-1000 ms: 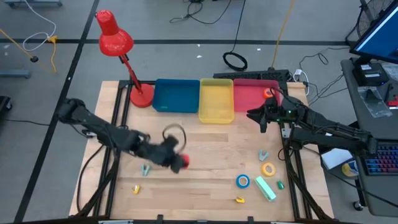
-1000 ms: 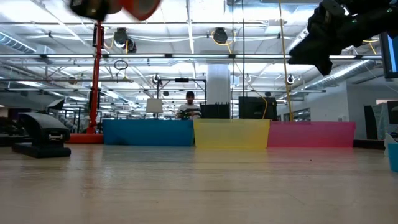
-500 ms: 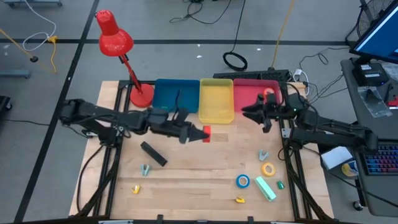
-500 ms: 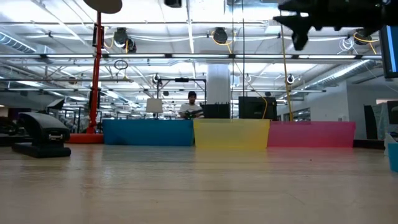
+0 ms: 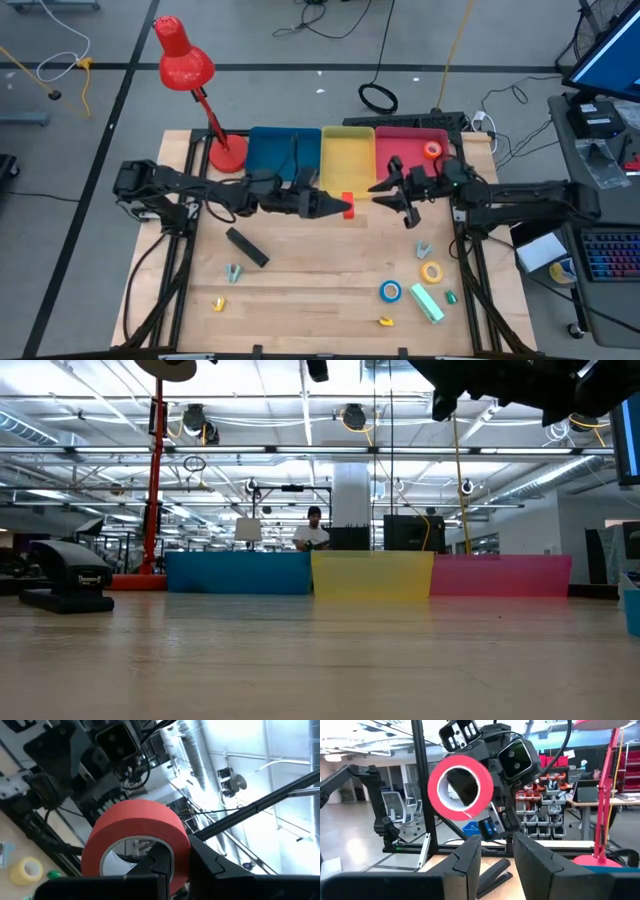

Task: Pick and place Stapler, Stapler remover, tape
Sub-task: Put the red tape into the red bin

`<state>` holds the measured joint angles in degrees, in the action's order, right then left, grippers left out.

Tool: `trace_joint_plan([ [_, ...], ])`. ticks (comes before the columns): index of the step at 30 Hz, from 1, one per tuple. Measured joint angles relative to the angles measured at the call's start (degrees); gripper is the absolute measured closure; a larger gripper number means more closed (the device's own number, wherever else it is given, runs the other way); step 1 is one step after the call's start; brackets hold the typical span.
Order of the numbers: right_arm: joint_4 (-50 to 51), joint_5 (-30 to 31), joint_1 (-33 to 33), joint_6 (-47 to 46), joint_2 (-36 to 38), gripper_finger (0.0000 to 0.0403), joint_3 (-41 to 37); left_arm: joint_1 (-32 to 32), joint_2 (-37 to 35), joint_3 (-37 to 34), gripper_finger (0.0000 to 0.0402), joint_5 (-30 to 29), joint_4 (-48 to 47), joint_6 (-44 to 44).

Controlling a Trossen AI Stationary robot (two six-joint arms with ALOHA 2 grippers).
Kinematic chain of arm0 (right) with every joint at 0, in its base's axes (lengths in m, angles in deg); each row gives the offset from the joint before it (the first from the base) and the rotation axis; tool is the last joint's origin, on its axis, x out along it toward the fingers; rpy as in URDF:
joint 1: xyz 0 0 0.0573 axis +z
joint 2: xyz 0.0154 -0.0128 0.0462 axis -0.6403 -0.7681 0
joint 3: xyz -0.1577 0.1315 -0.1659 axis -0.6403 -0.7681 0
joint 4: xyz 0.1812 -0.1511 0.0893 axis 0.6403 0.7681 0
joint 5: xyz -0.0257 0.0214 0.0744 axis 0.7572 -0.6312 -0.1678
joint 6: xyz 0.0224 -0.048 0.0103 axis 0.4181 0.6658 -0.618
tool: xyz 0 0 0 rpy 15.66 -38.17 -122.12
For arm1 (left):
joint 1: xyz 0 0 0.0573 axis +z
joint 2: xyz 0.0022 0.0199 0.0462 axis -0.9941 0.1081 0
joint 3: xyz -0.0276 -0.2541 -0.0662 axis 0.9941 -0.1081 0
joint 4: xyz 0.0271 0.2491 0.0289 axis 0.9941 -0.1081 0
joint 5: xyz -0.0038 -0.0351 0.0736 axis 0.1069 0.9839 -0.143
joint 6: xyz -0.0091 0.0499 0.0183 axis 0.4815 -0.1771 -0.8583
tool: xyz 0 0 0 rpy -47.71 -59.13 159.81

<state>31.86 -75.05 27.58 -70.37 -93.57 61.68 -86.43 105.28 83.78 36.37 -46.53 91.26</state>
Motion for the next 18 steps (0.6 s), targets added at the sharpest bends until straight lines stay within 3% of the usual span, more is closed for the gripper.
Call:
trace_joint_plan([
  [6, -5.0, -0.2, 0.4, -4.3, -3.9, 0.0283, 0.0, 0.0, -0.1, 0.0, 0.0366, -1.0, 1.4, -5.6],
  [11, -10.2, -0.2, 0.4, -10.4, -6.8, 0.0238, 0.4, 0.0, -0.1, 0.0, 0.0366, -1.0, 1.3, -7.7],
  [18, -10.1, -0.3, 0.4, -17.2, -11.8, 0.0179, 6.6, 0.0, -0.1, 0.0, 0.0366, -1.0, 1.0, -10.1],
])
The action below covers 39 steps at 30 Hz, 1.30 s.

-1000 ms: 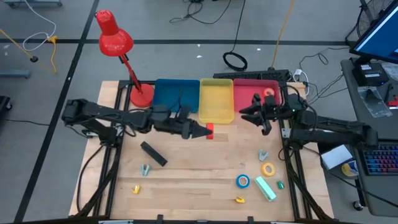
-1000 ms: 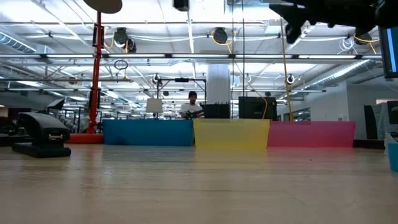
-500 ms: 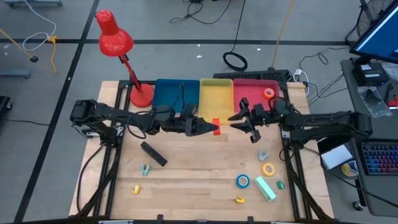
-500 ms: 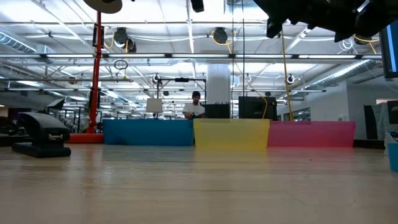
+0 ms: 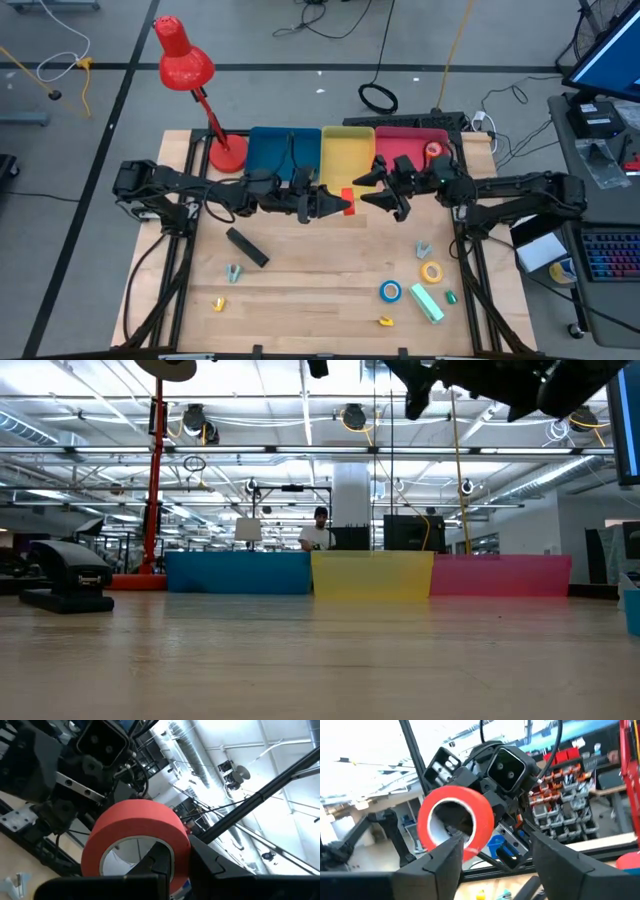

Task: Pick and place Stapler, Stapler remover, tape
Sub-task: Put the red tape into the red bin

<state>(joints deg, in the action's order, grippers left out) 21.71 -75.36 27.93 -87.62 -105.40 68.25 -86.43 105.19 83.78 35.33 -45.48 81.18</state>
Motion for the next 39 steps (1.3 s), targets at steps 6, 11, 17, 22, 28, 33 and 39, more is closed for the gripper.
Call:
trace_joint_plan([
  [6, 2.3, -1.5, 0.0, -2.5, -2.2, 0.0161, 2.7, 0.0, 0.0, 0.0, 0.0366, 0.0, -0.4, -1.5],
  [11, 2.8, -1.6, 0.0, -4.3, -2.3, 0.0166, 2.7, 0.1, 0.0, 0.0, 0.0366, -0.1, -1.5, -2.6],
  [17, 2.9, -1.6, 0.0, -5.5, -2.3, 0.0170, 2.7, 0.5, 0.0, 0.0, 0.0366, -0.6, -4.6, -2.5],
  [22, 4.6, -1.3, 0.0, -5.2, -3.3, 0.0172, 2.8, 1.3, 0.0, 0.0, 0.0366, -0.6, -4.3, -2.6],
  [28, 2.4, -1.3, 0.0, -5.9, -5.6, 0.0181, 2.8, 1.9, 0.0, 0.0, 0.0366, -0.1, -4.7, -2.5],
  [33, 1.6, -1.4, 0.0, -6.5, -6.5, 0.0199, 2.8, 2.3, 0.0, 0.0, 0.0366, 0.6, -5.3, -2.4],
  [39, 2.0, -1.6, 0.0, -4.3, -6.6, 0.0284, 2.8, 2.3, 0.0, 0.0, 0.0366, 0.5, -7.0, -2.0],
])
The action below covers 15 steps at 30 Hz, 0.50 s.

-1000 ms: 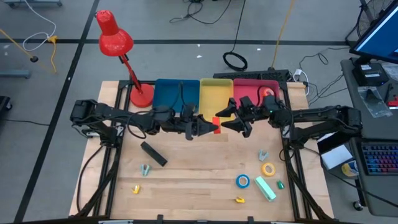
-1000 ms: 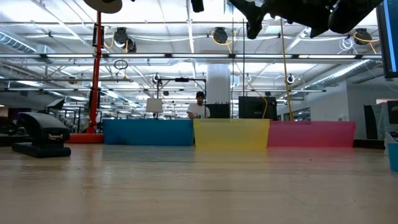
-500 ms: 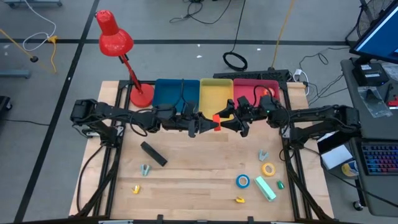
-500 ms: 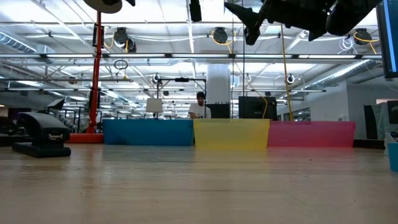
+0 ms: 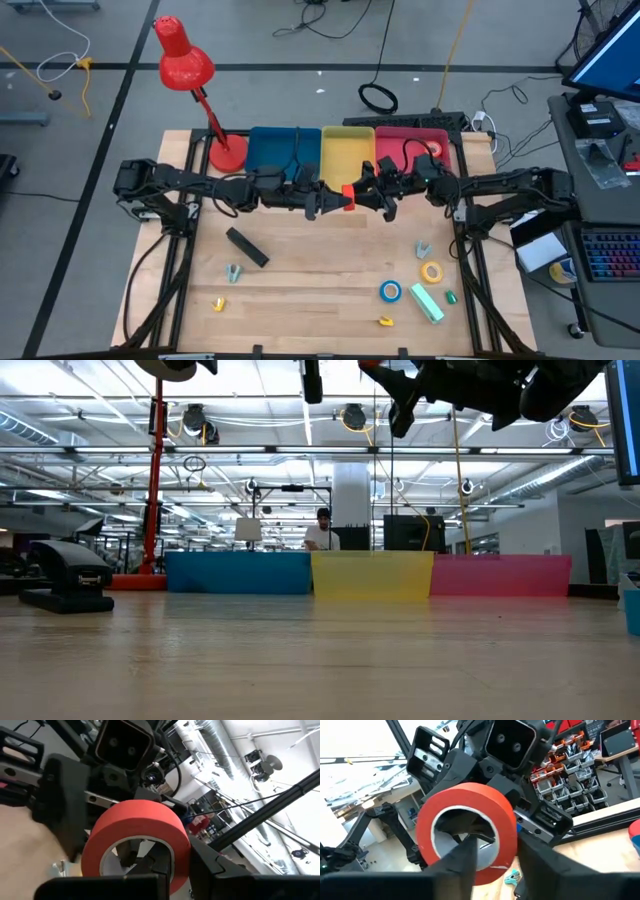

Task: Pick and place Stapler, Stapler remover, tape
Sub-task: Put the red tape into the red bin

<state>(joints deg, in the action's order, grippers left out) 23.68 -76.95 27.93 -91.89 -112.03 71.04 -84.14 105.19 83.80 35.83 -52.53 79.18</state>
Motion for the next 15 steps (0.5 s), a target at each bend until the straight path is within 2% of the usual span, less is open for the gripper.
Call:
trace_joint_plan([
  [4, 0.2, -0.3, 0.0, 0.6, -0.1, 0.0373, 0.0, 0.3, 0.0, 0.0, 0.0352, 0.0, -0.4, -1.2],
  [10, 0.9, -1.7, -1.1, 1.0, 0.0, 0.0371, 0.0, 0.4, 0.0, 0.0, 0.0247, 1.4, 0.1, -2.1],
  [15, 7.1, -2.5, -4.1, 3.4, 1.7, 0.0372, 0.0, 1.7, 0.0, 0.0, 0.0181, 8.7, -1.4, 0.7],
])
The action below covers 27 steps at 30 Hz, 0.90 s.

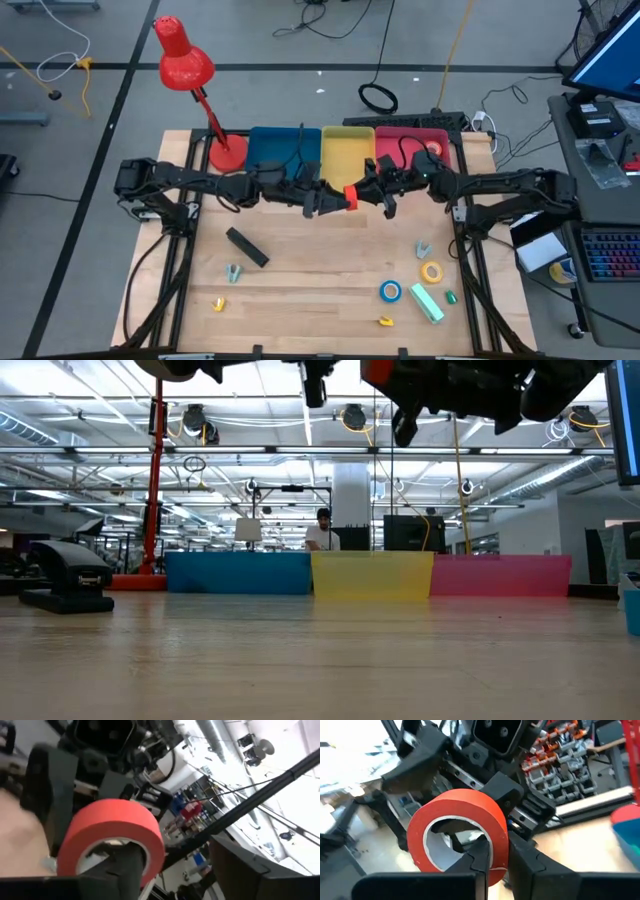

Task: Pick and place Stapler, Stapler remover, tape
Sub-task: Put the red tape into the red bin

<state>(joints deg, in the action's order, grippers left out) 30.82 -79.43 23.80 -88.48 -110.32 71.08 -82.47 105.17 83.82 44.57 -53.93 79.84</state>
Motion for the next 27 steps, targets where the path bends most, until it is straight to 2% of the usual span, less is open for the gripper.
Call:
trace_joint_plan([
  [3, 7.6, 2.1, -2.6, 6.0, 2.6, 0.0372, 0.0, 0.2, 0.0, 0.0, 0.0164, 0.4, -3.3, 1.4],
  [6, 17.4, 6.4, -5.2, 13.2, 6.3, 0.0372, 0.0, 0.2, 0.0, 0.0, 0.0157, -1.8, -7.9, 1.6],
  [7, 20.9, 9.4, -6.1, 15.3, 7.6, 0.0372, 0.0, 0.2, 0.0, 0.0, 0.0157, -2.0, -9.6, 2.0],
  [11, 35.1, 27.7, -9.6, 21.2, 11.9, 0.0372, -0.3, -1.3, -0.1, 0.0, 0.0157, 0.7, -13.4, 2.3],
  [14, 42.8, 34.6, -12.1, 24.3, 14.8, 0.0372, 0.0, -0.6, -0.1, 0.0, 0.0157, -3.6, -13.6, 1.8],
  [17, 48.9, 42.6, -15.2, 27.0, 15.4, 0.0372, -0.2, -1.0, -0.1, 0.0, 0.0156, -4.9, -13.5, 1.6],
  [22, 54.8, 48.4, -19.6, 30.8, 14.0, 0.0372, -0.1, -0.5, -0.1, 0.0, 0.0156, -9.3, -13.4, 0.7],
  [27, 57.5, 52.6, -23.4, 32.0, 10.5, 0.0372, -0.1, -0.9, -0.1, 0.0, 0.0156, -10.3, -13.7, 0.4],
])
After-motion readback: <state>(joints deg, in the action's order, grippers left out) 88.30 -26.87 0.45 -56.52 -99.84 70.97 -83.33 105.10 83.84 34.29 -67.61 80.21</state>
